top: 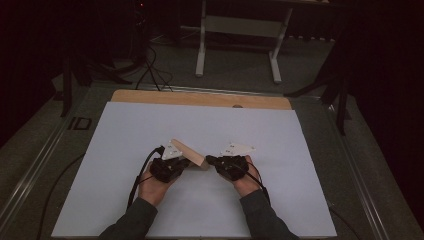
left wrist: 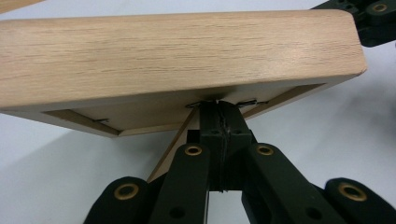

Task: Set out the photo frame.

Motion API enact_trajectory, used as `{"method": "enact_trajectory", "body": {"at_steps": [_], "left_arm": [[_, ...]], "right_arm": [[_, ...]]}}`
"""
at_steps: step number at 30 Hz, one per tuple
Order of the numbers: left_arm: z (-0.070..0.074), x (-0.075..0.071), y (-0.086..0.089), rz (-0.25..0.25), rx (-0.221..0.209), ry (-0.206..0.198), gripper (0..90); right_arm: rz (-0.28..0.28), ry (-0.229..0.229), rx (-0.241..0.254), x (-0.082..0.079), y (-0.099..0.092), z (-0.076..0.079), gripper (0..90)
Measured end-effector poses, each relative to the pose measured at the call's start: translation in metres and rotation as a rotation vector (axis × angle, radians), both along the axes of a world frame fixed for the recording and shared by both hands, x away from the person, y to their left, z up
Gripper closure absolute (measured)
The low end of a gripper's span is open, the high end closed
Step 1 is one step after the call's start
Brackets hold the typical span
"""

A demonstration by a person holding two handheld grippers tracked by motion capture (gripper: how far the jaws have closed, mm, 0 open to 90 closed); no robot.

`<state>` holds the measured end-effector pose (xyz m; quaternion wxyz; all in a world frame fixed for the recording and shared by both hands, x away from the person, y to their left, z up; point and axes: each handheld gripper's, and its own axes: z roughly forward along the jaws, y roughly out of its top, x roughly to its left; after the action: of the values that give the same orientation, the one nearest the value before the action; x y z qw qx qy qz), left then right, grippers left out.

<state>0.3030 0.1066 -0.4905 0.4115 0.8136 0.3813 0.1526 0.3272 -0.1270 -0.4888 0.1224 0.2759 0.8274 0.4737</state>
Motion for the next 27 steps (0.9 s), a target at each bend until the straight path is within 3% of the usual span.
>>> {"method": "enact_trajectory", "body": {"at_steps": [18, 27], "left_arm": [[-0.0017, 0.0016, 0.001, 0.002, -0.005, 0.01, 89.4], [-0.0024, 0.0038, 0.0055, 0.024, 0.002, 0.013, 89.4]], "right_arm": [[0.001, 0.001, 0.011, 0.0054, 0.0035, -0.0031, 89.9], [0.038, 0.007, 0.004, 0.0014, 0.0084, -0.0034, 90.0]]}}
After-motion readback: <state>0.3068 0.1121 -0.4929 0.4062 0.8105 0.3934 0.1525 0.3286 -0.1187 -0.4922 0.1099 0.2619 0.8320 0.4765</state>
